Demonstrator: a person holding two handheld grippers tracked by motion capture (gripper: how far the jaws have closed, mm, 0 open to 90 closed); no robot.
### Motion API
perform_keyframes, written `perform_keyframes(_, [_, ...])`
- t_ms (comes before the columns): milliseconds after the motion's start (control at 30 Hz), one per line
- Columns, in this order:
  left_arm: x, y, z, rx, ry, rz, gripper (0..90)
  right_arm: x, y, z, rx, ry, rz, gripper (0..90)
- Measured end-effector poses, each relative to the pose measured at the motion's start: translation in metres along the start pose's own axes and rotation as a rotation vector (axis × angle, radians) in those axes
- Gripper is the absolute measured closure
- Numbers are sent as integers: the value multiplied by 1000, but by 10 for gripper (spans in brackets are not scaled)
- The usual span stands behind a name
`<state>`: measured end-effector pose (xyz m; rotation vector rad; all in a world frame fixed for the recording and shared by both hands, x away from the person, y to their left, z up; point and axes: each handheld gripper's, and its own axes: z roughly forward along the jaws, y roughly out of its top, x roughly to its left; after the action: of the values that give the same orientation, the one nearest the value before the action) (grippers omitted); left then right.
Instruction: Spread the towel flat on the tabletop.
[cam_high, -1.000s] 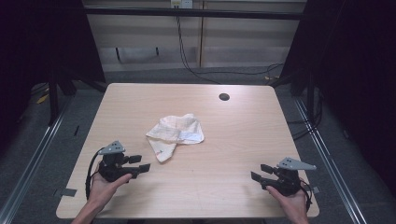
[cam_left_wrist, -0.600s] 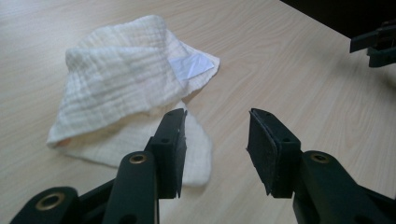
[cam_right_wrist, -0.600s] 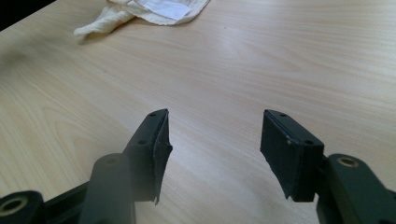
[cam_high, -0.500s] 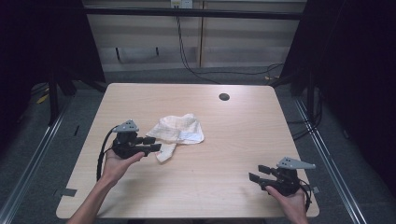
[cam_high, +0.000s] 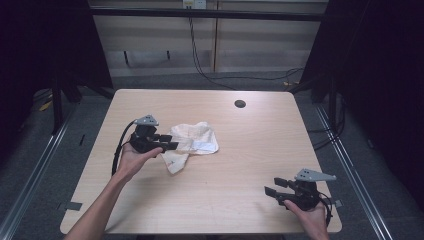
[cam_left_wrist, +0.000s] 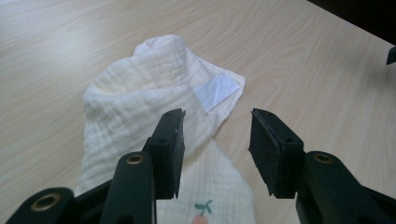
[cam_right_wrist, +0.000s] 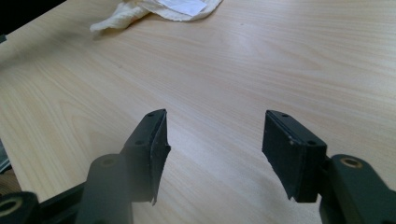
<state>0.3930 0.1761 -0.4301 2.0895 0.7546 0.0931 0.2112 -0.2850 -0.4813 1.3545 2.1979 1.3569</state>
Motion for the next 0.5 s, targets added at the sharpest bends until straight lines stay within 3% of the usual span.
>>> perform_keyframes(167, [12, 1, 10, -9, 3, -29, 540, -2, 0, 1, 9, -8, -3, 391])
perform_keyframes(267, [20, 3, 16, -15, 20, -39, 450, -2, 0, 1, 8, -11, -2, 384])
perform_keyframes(300, [27, 4, 20, -39, 35, -89, 424, -3, 0, 1, 9, -4, 1, 378])
perform_keyframes(333, [27, 4, 20, -39, 35, -89, 406, -3, 0, 1, 9, -4, 1, 378])
perform_keyframes(367, [30, 2, 27, -34, 6, -106, 406, -3, 0, 2, 17, -3, 4, 371])
perform_keyframes(400, [28, 1, 31, -11, 42, -78, 412, -3, 0, 3, 29, -6, -1, 365])
perform_keyframes(500, [30, -7, 41, 10, 63, -83, 398, -3, -1, 3, 41, -4, -8, 347])
